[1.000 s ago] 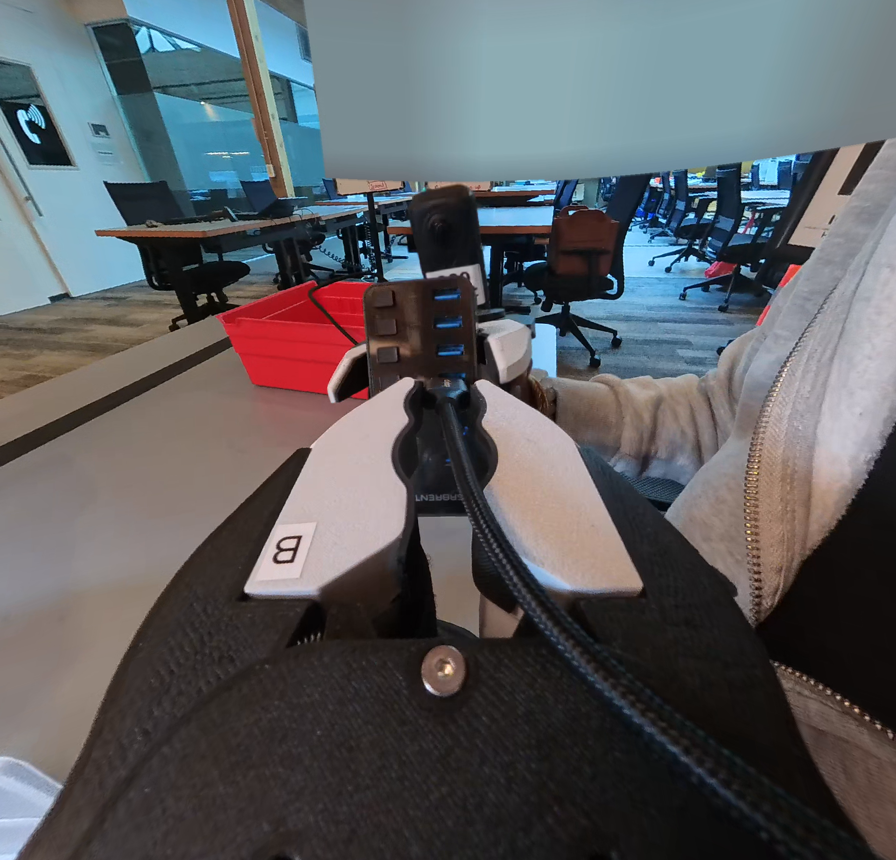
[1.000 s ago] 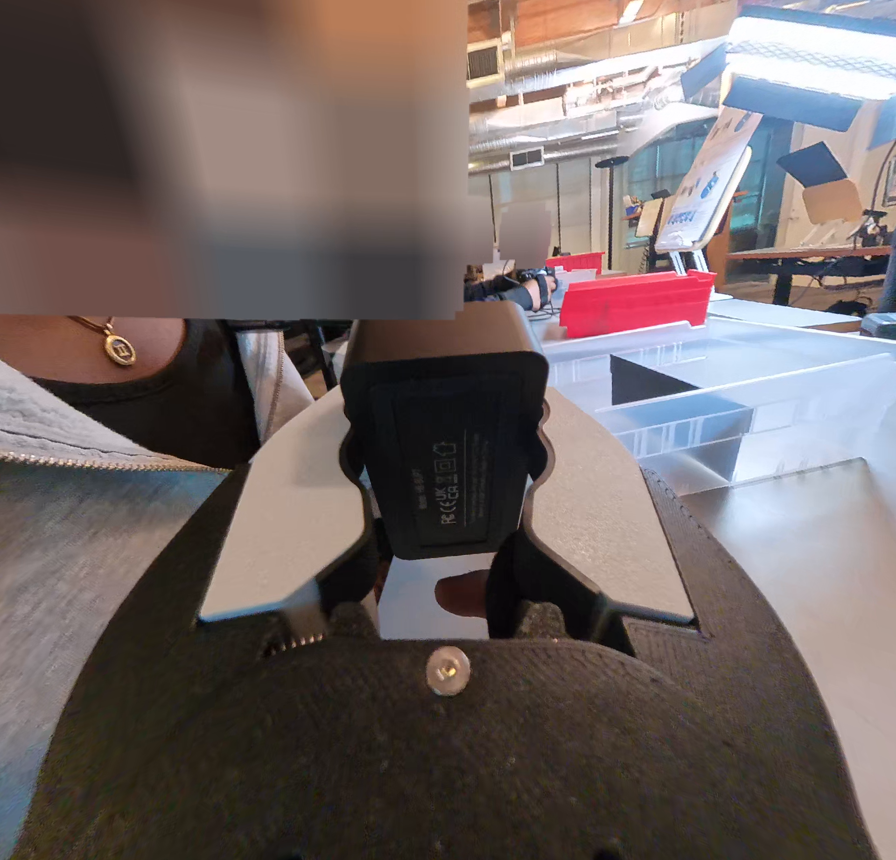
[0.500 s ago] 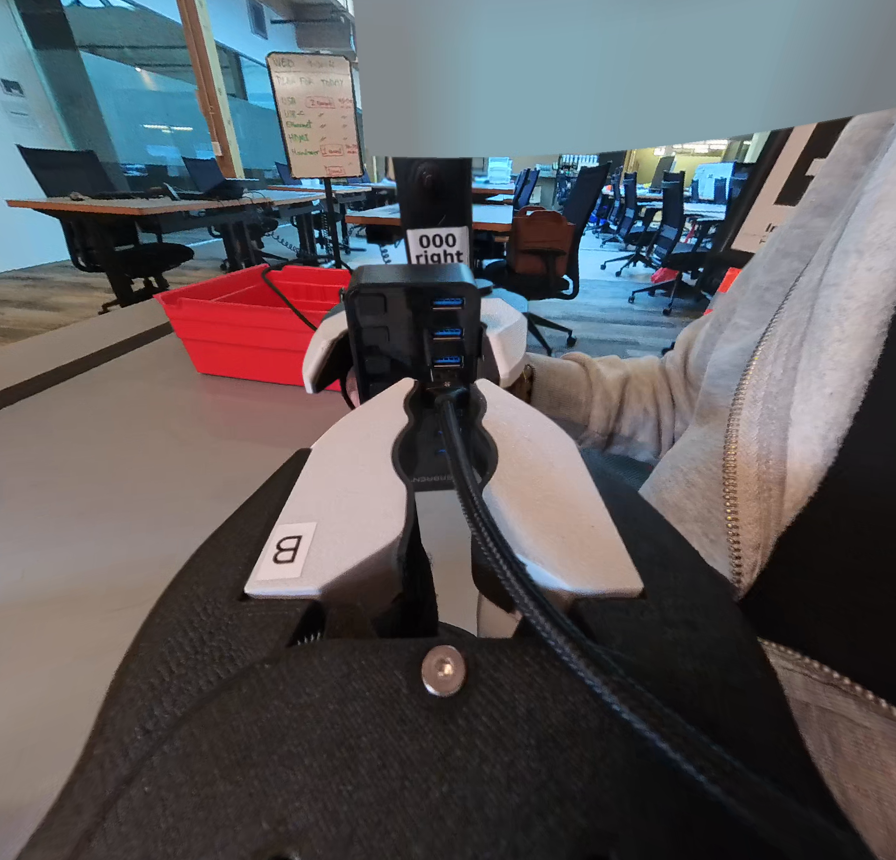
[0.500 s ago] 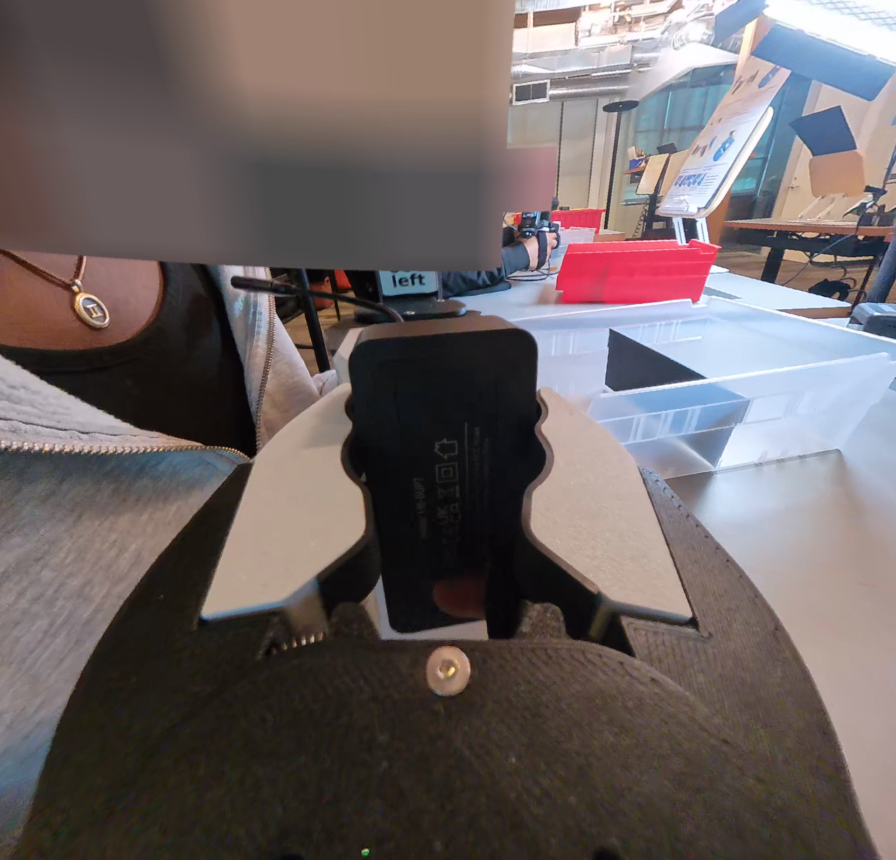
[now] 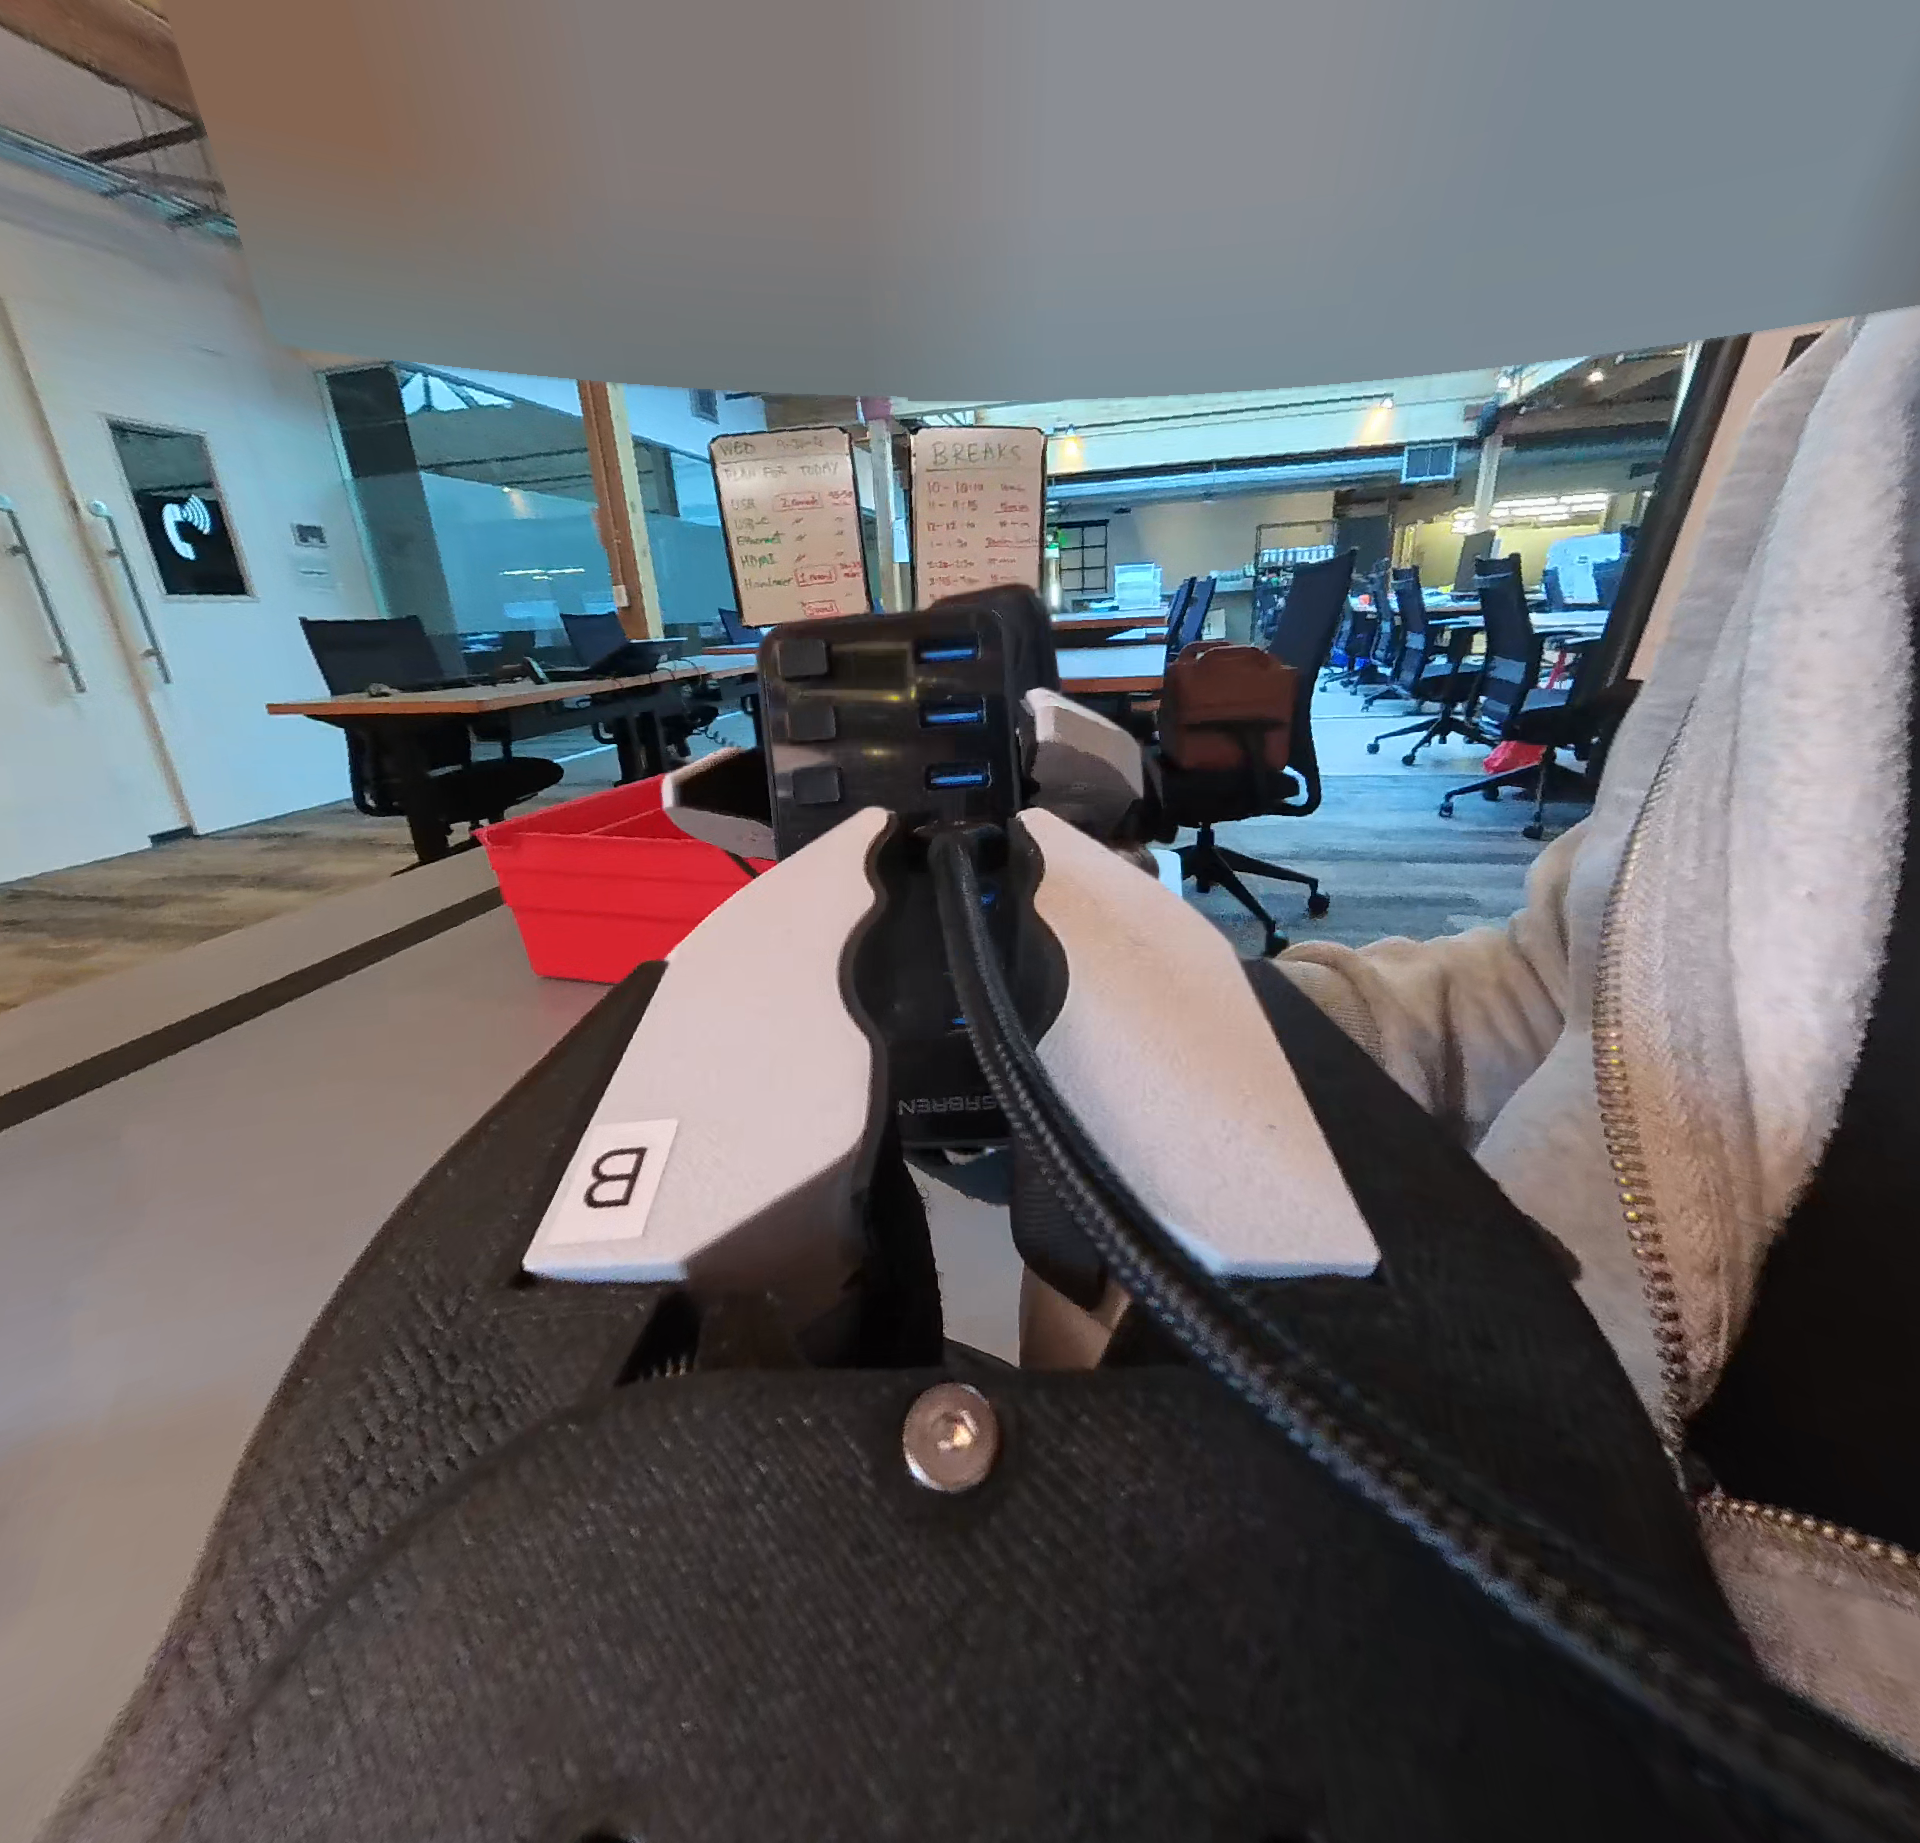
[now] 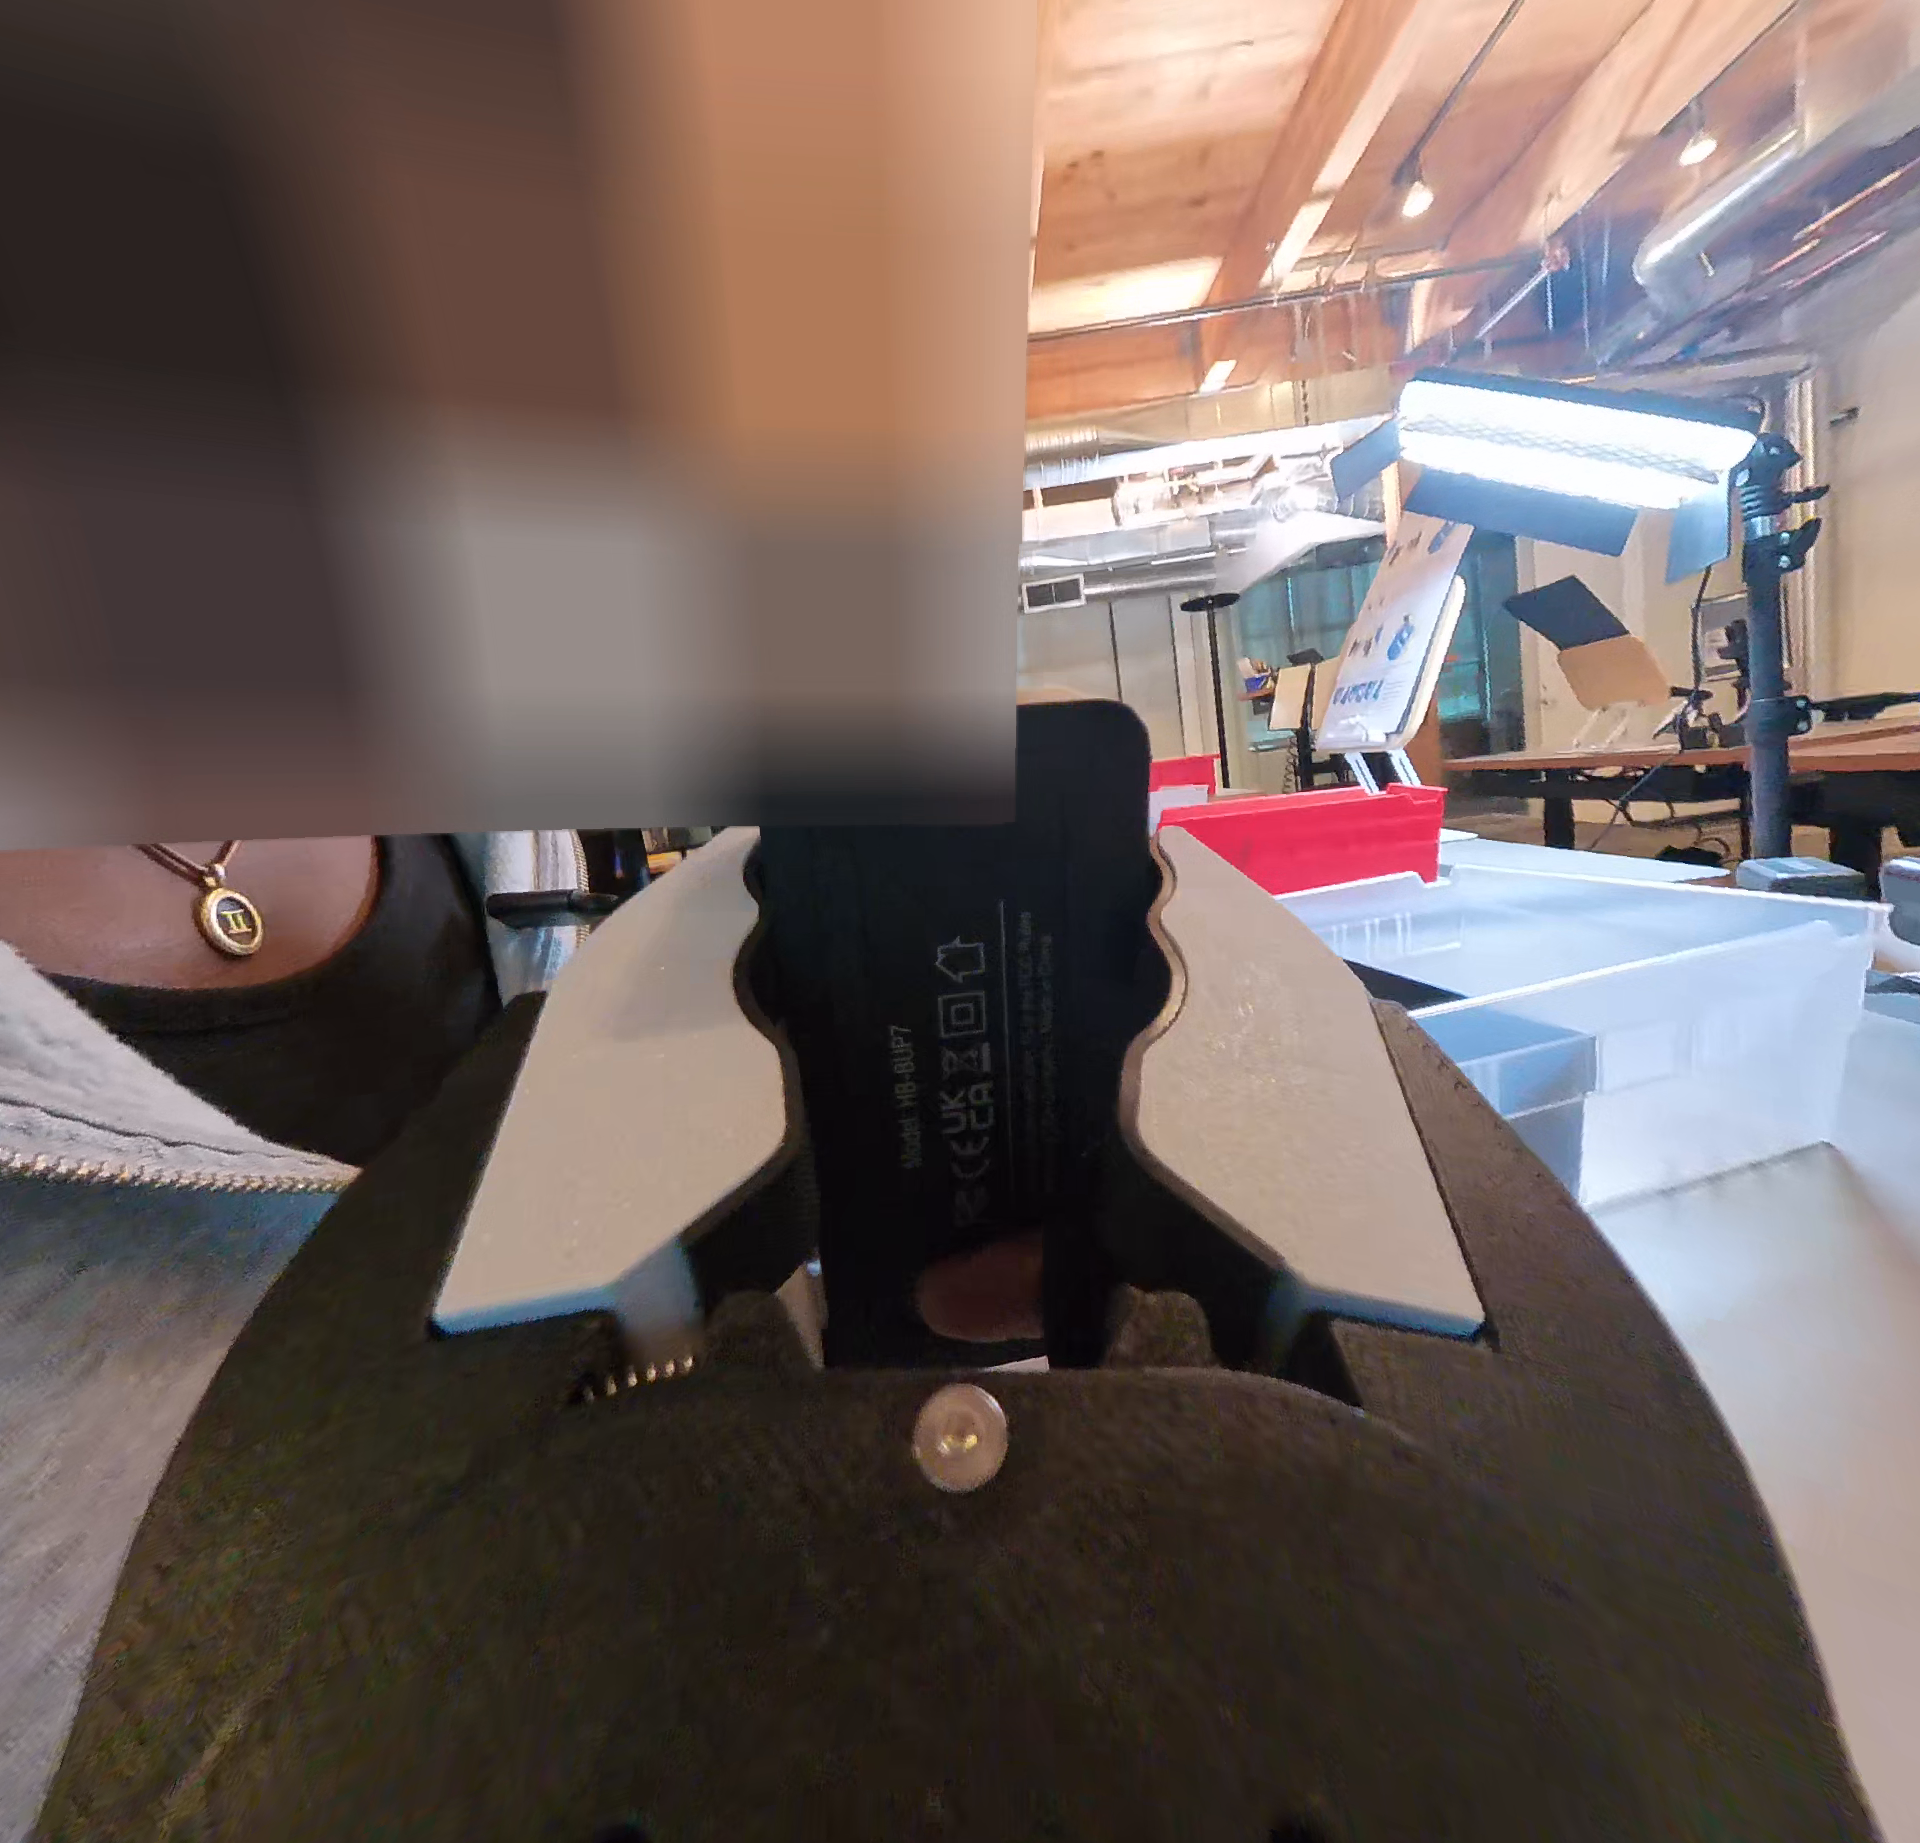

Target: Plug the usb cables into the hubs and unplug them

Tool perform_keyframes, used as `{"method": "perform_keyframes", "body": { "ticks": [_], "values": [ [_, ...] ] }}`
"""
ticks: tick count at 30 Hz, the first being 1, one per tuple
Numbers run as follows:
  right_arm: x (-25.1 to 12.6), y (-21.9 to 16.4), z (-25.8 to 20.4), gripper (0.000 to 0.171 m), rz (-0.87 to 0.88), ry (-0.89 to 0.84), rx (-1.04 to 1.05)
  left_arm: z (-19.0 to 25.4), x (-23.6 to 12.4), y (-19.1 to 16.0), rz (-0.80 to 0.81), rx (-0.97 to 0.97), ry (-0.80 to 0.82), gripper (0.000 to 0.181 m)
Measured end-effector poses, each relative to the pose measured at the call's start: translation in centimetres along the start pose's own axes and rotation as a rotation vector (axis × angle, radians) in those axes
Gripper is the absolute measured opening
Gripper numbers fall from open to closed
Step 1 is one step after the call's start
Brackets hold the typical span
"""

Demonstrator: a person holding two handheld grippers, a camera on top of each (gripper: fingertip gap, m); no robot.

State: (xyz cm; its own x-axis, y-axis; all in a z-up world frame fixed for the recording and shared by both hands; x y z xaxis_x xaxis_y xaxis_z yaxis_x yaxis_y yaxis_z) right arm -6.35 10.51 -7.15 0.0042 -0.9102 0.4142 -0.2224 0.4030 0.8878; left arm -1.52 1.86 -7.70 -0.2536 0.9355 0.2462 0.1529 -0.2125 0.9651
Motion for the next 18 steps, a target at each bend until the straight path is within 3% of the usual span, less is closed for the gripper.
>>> {"method": "perform_keyframes", "body": {
  "ticks": [12, 18],
  "values": [
    [-0.10, -0.19, 0.48, 0.067, 0.050, 0.047, 0.161, -0.38, -0.01, 0.06, -0.012, -0.052, -0.035, 0.019],
    [0.17, -0.40, 0.47, 0.067, 0.016, 0.040, 0.112, -0.41, -0.46, 0.01, -0.022, -0.034, -0.033, 0.019]
  ]
}}
Point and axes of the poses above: each gripper's, where its closed fingertips meet, x out along the fingers, y out of its top, z = x × y across the jaws, the point moved 6 cm from there along -x, back along the fingers, and after that the axes turned 9 degrees about -y, right-handed, at the moved point
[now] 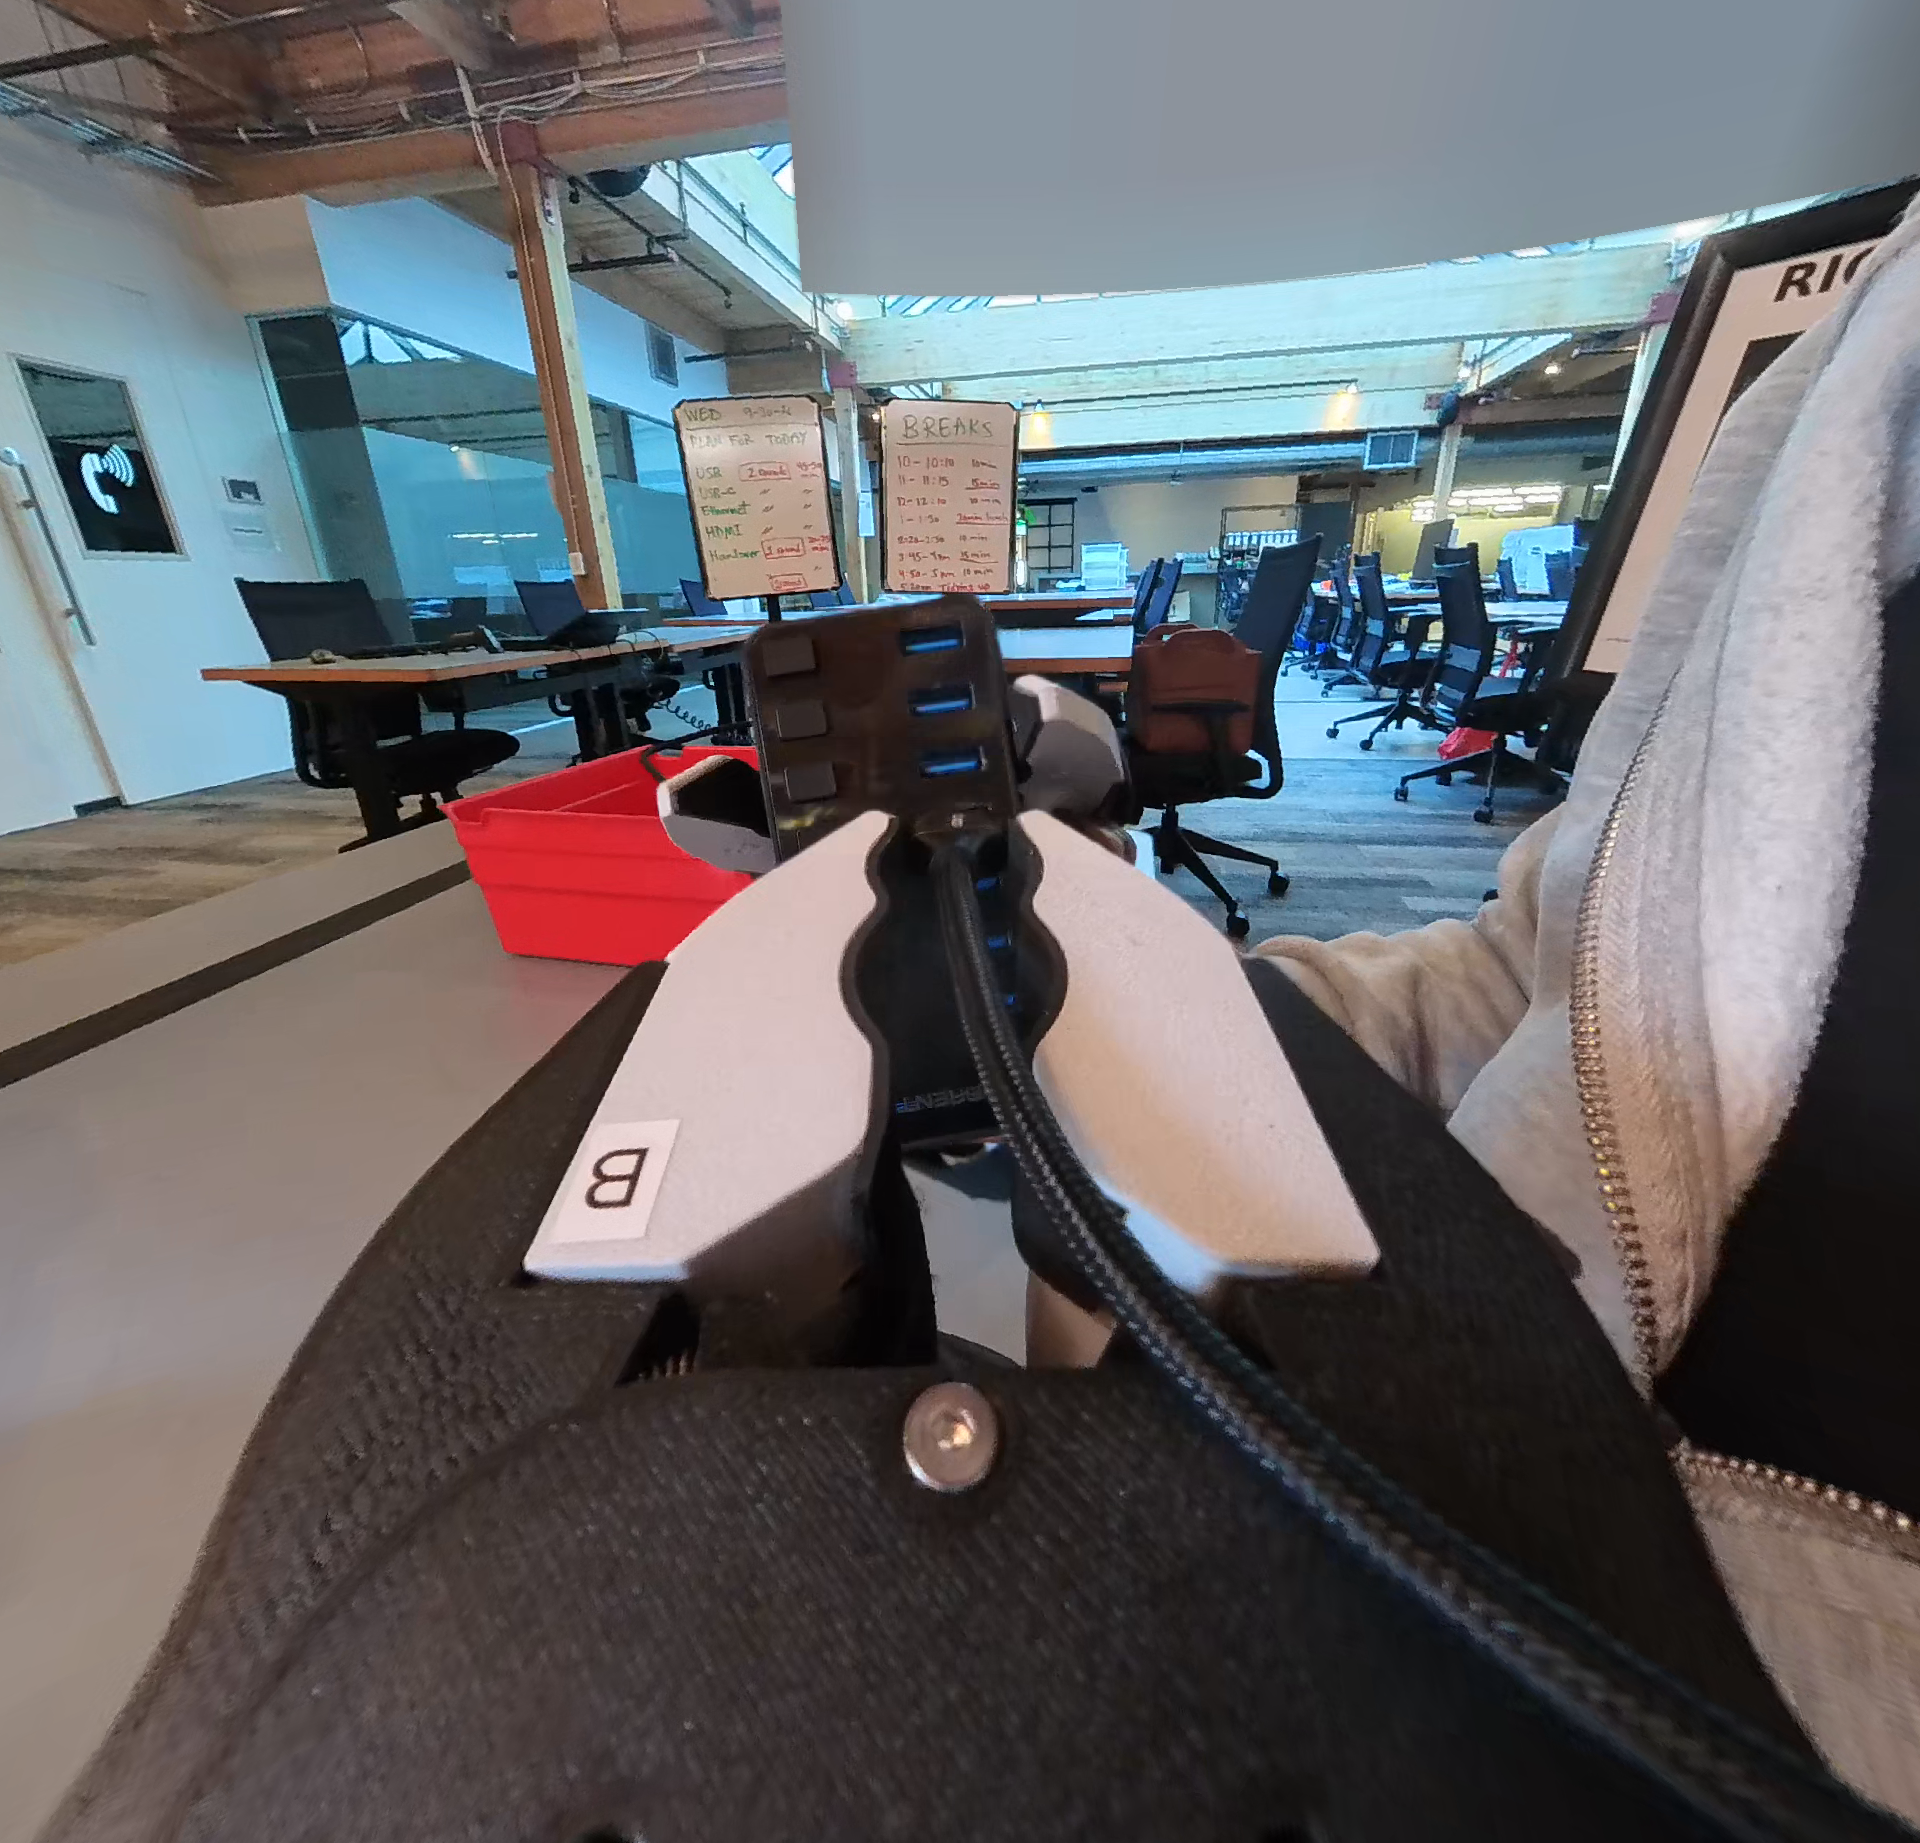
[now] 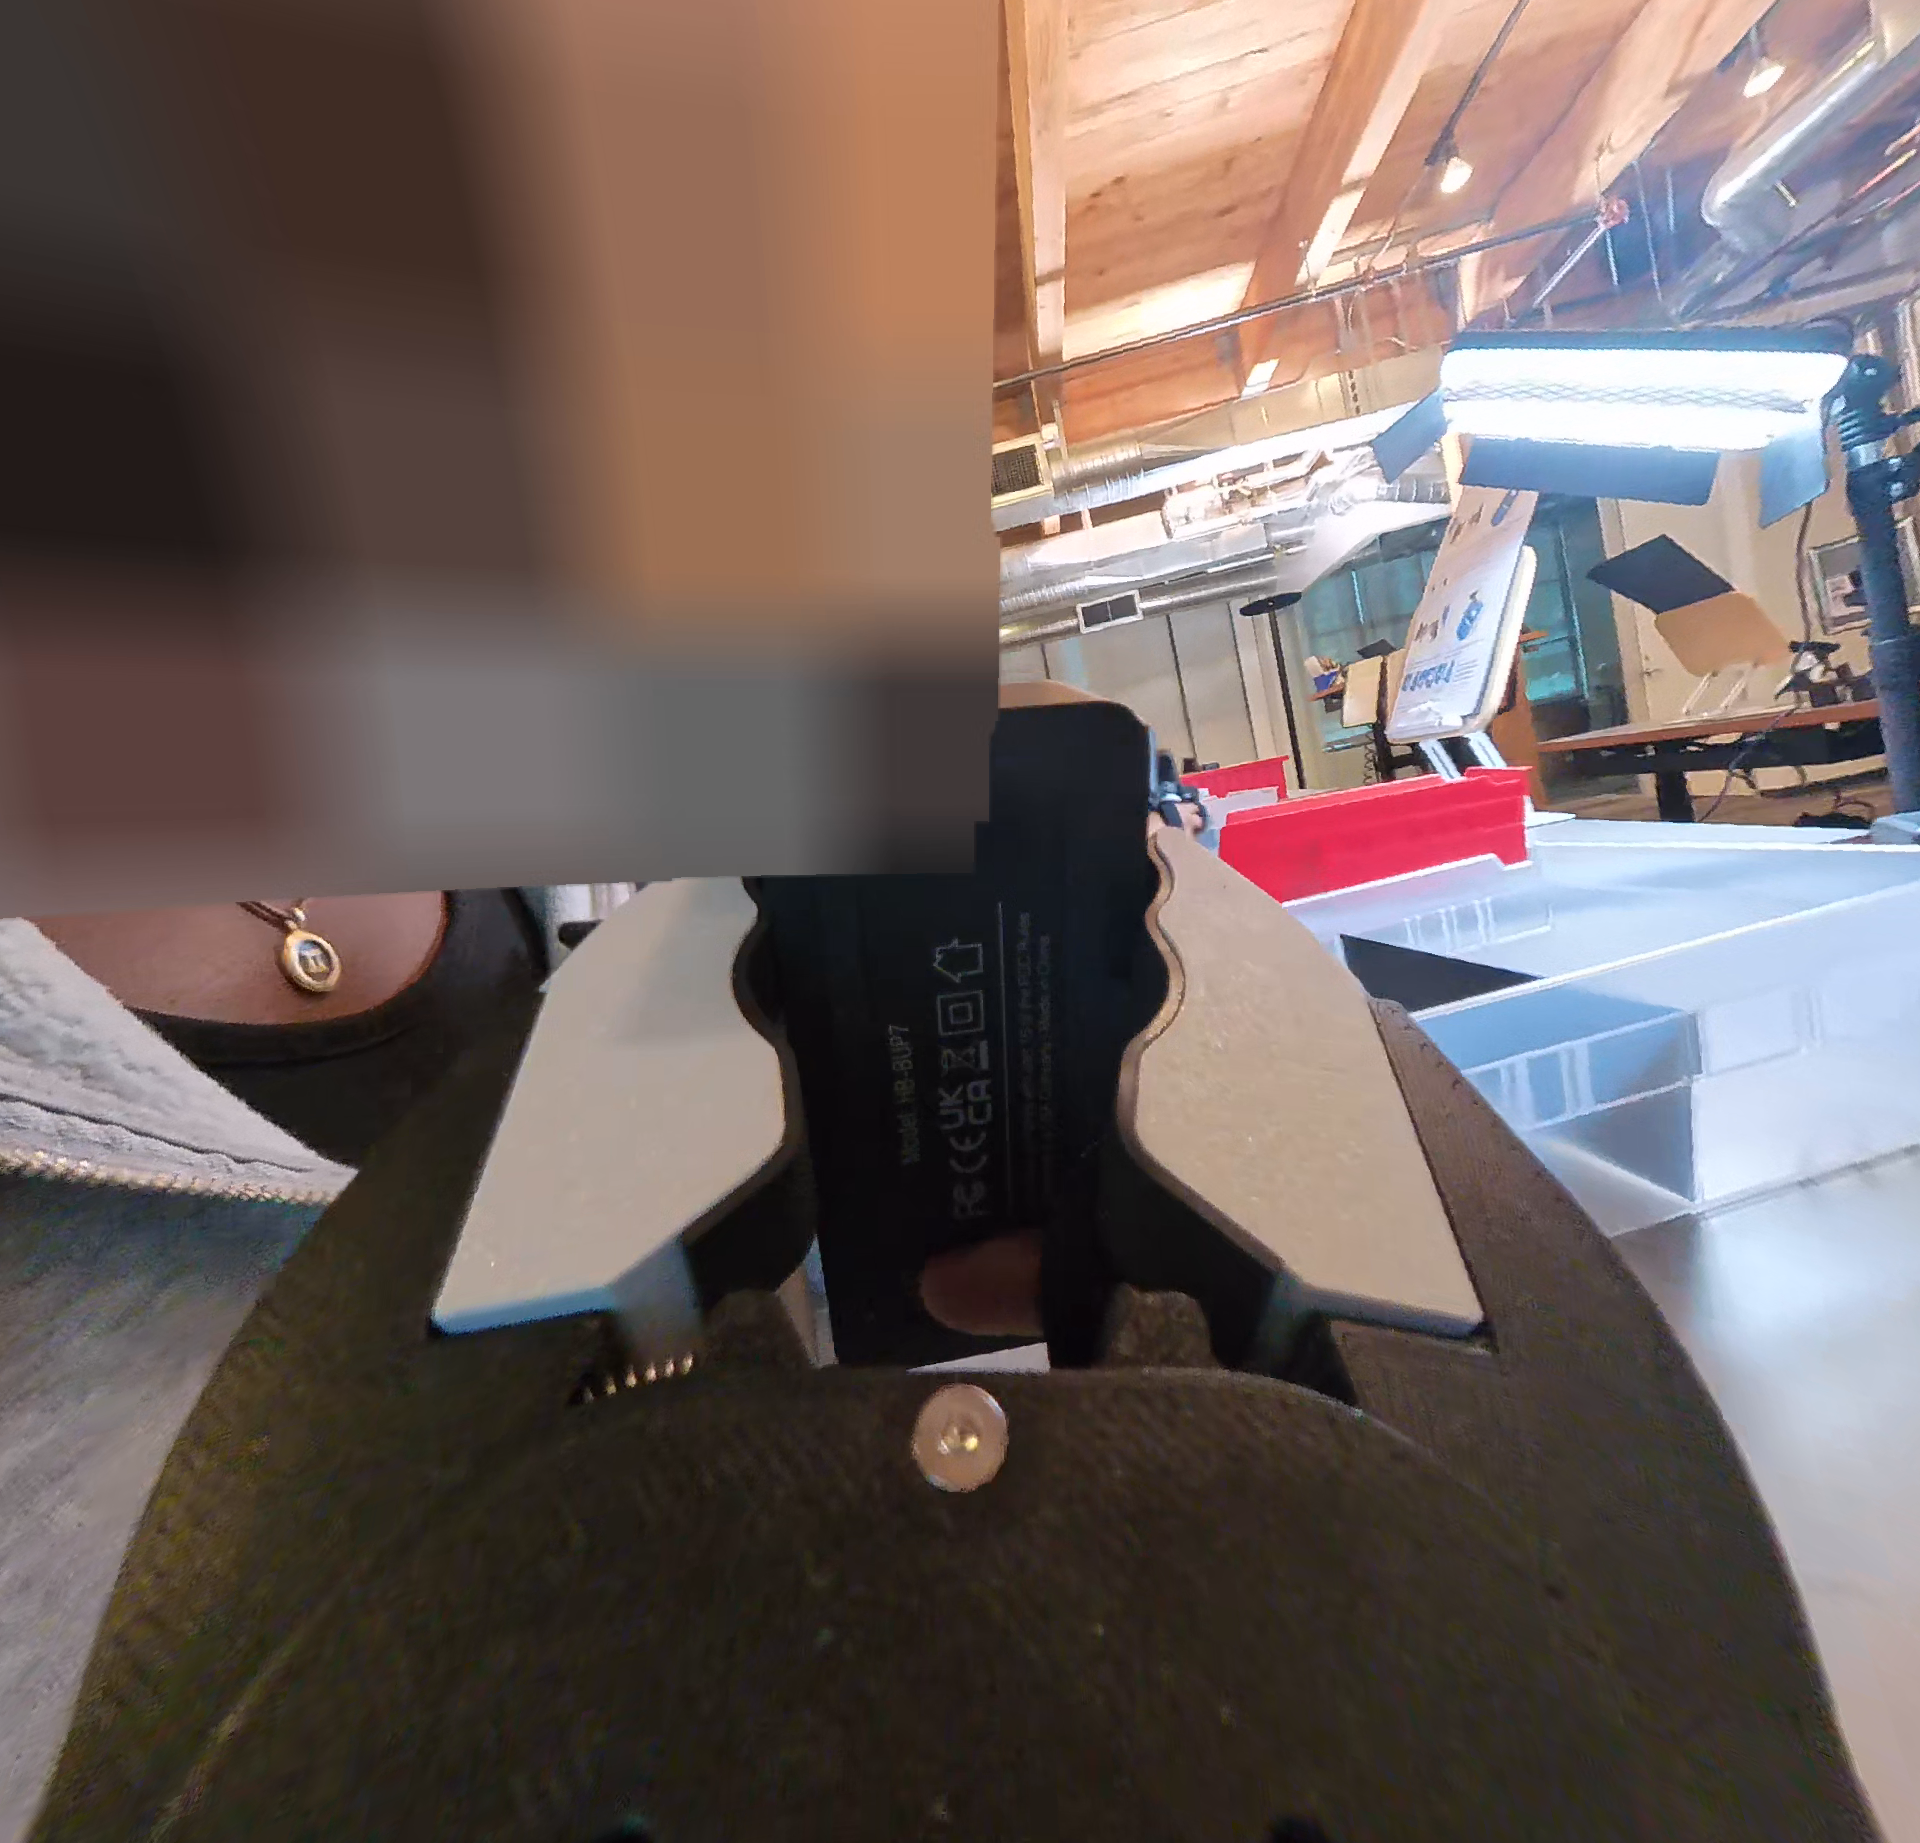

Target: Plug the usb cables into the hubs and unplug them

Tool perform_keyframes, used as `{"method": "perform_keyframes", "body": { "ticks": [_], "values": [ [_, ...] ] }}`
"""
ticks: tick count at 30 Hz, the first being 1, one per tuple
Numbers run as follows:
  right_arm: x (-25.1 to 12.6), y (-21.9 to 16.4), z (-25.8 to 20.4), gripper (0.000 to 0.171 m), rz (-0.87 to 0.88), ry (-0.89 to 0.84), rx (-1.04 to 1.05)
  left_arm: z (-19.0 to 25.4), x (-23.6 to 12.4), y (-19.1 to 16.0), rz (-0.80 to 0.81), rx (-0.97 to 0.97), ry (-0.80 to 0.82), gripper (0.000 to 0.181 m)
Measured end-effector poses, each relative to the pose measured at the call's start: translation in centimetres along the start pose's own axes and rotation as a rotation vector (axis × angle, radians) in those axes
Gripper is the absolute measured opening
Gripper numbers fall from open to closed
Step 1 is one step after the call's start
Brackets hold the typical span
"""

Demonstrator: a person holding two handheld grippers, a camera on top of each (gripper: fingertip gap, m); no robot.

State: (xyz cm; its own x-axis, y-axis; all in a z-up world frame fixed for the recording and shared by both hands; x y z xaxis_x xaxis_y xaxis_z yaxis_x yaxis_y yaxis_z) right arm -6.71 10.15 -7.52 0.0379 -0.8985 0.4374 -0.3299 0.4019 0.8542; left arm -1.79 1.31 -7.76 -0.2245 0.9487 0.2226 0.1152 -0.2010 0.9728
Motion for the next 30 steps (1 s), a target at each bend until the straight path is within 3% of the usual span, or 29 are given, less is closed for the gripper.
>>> {"method": "perform_keyframes", "body": {
  "ticks": [4, 5, 6, 7, 11, 20, 26, 30],
  "values": [
    [-1.0, -0.4, 1.1, 0.067, -0.087, -0.121, -0.163, -0.8, -1.2, 0.3, 0.006, 0.016, 0.059, 0.018],
    [-1.5, -0.5, 1.5, 0.067, -0.118, -0.161, -0.197, -1.1, -1.7, 0.3, 0.006, 0.011, 0.074, 0.033],
    [-1.9, -0.8, 1.9, 0.067, -0.158, -0.202, -0.226, -1.4, -2.2, 0.3, 0.001, 0.008, 0.089, 0.033],
    [-2.2, -1.1, 2.3, 0.067, -0.212, -0.249, -0.252, -1.7, -2.6, 0.2, -0.010, 0.007, 0.102, 0.019],
    [-3.1, -2.7, 3.4, 0.067, -0.436, -0.363, -0.332, -2.5, -3.7, 0.0, -0.037, 0.024, 0.142, 0.019],
    [-3.8, -1.6, 4.3, 0.066, -0.313, -0.337, -0.002, -2.4, -4.0, -0.8, -0.112, 0.055, 0.113, 0.019],
    [-4.4, -4.2, 4.5, 0.067, -0.579, -0.392, -0.344, -2.5, -4.2, -0.8, -0.127, 0.093, 0.121, 0.019],
    [-4.7, -5.7, 4.6, 0.067, -0.691, -0.402, -0.438, -2.4, -4.2, -0.9, -0.125, 0.099, 0.112, 0.019]
  ]
}}
Point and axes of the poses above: each gripper's, where its closed fingertips meet, x out along the fingers, y out of its top, z = x × y across the jaws, the point moved 6 cm from there along -x, back along the fingers, and after that the axes turned 9 degrees about -y, right-handed, at the moved point
